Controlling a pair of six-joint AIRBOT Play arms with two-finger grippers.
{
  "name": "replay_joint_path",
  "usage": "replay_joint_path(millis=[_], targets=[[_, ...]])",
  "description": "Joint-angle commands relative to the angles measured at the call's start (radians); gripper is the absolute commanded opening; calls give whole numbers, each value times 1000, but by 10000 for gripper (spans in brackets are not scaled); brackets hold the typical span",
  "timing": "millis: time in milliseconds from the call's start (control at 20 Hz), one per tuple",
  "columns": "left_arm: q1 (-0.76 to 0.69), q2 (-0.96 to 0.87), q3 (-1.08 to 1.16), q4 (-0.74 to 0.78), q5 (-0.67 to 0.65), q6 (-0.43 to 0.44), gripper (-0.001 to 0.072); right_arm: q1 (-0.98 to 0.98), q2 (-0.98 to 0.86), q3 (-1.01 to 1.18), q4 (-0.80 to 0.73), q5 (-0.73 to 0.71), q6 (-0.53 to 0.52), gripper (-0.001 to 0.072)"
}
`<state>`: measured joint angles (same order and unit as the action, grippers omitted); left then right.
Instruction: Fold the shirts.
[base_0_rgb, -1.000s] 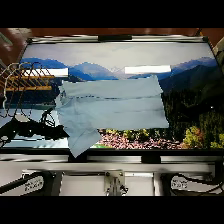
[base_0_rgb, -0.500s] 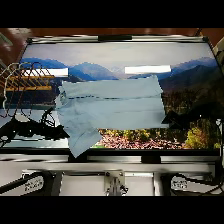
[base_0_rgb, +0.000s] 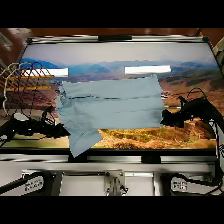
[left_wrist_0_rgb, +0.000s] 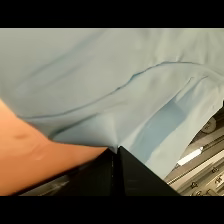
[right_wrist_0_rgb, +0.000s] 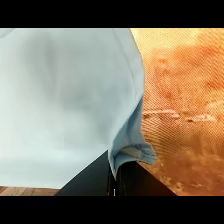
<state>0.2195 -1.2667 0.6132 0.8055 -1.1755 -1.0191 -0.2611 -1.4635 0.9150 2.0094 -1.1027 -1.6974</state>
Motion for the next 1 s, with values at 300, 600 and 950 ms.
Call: replay_joint_path(millis=[300,600,950], targets=[[0,-72,468,-7,58,-9,27,90,15,279,29,253,-70,43],[-12,-412,911,-137,65,-95,27,154,-233,582,23,299,-23,43],[-28,-706,1149,-182,65,-183,27,163,-429,758,63,452,41,45]])
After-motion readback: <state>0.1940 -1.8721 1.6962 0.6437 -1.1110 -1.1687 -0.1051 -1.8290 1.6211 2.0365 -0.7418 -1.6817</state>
